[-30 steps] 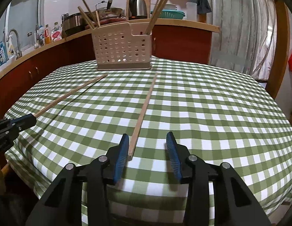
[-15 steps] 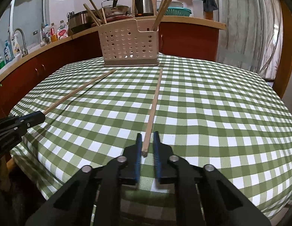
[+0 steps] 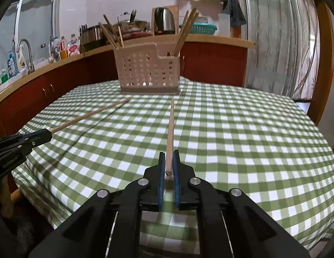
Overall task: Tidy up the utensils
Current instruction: 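Lift both held chopsticks and carry them toward the beige basket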
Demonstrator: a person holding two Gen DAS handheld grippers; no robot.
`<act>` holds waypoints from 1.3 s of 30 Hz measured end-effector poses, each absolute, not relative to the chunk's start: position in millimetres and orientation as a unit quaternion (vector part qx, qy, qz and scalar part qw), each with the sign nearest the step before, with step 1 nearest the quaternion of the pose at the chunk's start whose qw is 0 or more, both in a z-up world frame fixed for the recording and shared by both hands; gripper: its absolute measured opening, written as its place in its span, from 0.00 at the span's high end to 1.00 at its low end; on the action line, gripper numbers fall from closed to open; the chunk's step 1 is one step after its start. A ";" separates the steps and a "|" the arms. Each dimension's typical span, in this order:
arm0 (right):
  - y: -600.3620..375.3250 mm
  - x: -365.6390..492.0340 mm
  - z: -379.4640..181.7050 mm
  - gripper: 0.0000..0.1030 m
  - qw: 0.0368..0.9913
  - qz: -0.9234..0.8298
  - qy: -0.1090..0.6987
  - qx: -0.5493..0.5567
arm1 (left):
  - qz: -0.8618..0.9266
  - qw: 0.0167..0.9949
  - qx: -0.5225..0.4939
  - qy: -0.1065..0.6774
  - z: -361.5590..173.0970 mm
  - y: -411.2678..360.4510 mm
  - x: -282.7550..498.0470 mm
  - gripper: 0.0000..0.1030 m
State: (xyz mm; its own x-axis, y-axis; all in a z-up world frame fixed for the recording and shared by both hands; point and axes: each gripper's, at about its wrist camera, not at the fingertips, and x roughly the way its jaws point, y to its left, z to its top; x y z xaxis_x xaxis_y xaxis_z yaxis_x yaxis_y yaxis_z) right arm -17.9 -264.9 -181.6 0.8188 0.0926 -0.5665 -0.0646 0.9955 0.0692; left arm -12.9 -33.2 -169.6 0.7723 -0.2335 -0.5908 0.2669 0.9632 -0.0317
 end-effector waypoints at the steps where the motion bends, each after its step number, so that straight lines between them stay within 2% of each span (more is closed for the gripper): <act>1: -264.8 -18.8 -178.7 0.92 0.955 0.042 0.293 0.023 | -0.133 0.943 0.026 0.305 -166.3 -32.8 -13.5 0.94; 15: -248.8 -9.5 -157.8 0.93 0.968 0.048 0.243 -0.026 | -0.133 0.949 0.026 0.285 -153.0 -32.7 -14.8 0.94; 32: -258.9 2.3 -202.9 0.93 0.944 0.061 0.325 -0.012 | -0.132 0.942 0.032 0.306 -170.4 -36.2 -13.8 0.94; 34: -259.2 1.4 -204.7 0.91 0.942 0.062 0.329 -0.012 | -0.131 0.941 0.032 0.309 -172.0 -36.1 -14.1 0.94; 39: -260.9 -1.5 -207.8 0.78 0.940 0.061 0.335 -0.009 | -0.131 0.940 0.033 0.314 -174.4 -35.8 -14.0 0.94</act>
State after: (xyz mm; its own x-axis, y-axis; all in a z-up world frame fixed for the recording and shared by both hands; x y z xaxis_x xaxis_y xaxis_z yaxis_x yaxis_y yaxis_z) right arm -1.5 -260.9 -207.8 0.7676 0.1088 -0.6316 -0.1206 0.9924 0.0244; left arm -14.0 -35.8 -174.4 0.7689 -0.2259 -0.5981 0.2672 0.9634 -0.0203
